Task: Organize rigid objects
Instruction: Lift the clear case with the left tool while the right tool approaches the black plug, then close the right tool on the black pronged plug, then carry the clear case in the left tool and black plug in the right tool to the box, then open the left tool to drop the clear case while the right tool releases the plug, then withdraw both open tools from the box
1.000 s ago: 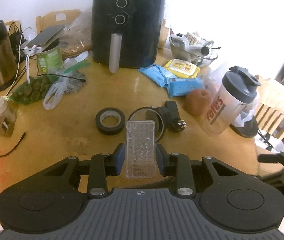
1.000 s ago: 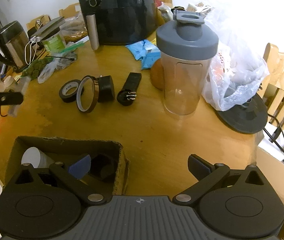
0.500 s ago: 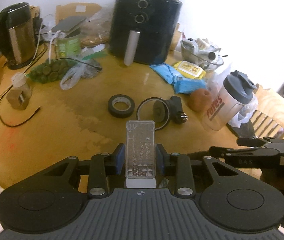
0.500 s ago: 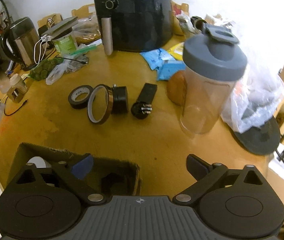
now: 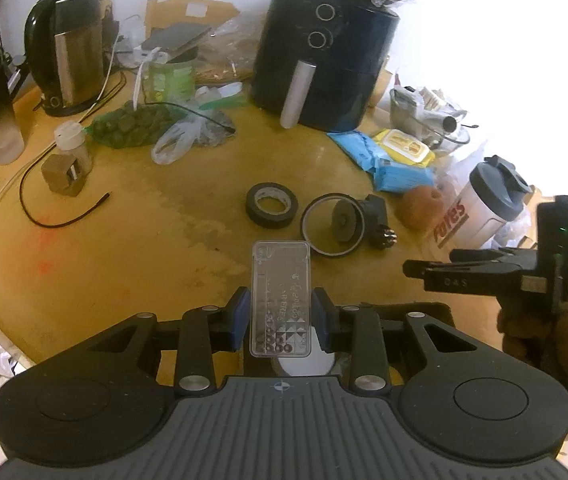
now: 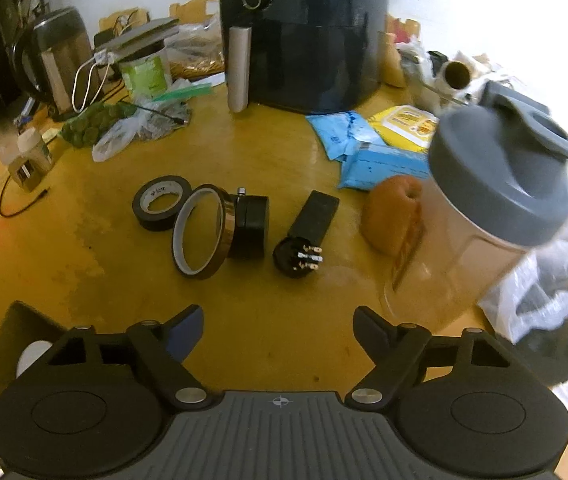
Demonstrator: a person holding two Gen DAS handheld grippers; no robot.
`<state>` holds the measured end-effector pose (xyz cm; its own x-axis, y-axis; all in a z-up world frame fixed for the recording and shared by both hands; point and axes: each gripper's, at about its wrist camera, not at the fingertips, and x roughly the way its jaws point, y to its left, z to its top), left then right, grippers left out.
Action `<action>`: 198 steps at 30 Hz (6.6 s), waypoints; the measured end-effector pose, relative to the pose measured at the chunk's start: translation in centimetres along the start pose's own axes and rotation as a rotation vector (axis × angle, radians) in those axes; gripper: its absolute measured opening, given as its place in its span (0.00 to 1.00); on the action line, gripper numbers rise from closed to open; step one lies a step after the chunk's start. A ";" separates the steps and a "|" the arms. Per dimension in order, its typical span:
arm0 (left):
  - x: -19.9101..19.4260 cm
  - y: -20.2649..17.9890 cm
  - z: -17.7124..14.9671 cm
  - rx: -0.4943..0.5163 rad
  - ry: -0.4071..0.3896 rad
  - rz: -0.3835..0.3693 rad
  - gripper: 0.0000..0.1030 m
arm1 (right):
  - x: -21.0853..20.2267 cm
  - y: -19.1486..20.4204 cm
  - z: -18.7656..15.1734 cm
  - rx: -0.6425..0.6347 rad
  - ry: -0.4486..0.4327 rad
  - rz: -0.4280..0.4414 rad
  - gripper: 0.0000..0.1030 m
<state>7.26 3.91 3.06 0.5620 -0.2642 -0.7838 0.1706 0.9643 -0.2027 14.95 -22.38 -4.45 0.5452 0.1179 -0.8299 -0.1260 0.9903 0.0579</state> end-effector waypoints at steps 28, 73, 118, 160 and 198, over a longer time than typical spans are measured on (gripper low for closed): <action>0.4 2.6 0.1 -0.095 0.028 0.074 0.32 | 10.8 -1.0 3.6 -0.107 0.104 -0.040 0.52; -0.4 2.1 0.9 -0.013 -0.017 -0.013 0.32 | -3.6 0.0 1.1 0.069 -0.054 0.106 0.45; -0.3 0.3 -4.0 -0.021 0.087 -0.021 0.52 | -9.2 2.6 -5.8 0.117 -0.019 0.192 0.45; -0.3 -10.0 -6.2 0.013 0.103 0.053 0.52 | -10.9 -5.0 -8.3 0.055 -0.003 0.162 1.00; 1.1 -2.7 -3.5 -0.039 0.081 0.042 0.52 | -7.1 0.5 -4.5 0.062 -0.002 0.069 1.00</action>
<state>4.62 1.06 0.71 0.5004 -0.2230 -0.8366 0.1157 0.9748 -0.1907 7.28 -23.02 -1.08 0.5390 0.1856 -0.8216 -0.1117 0.9826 0.1487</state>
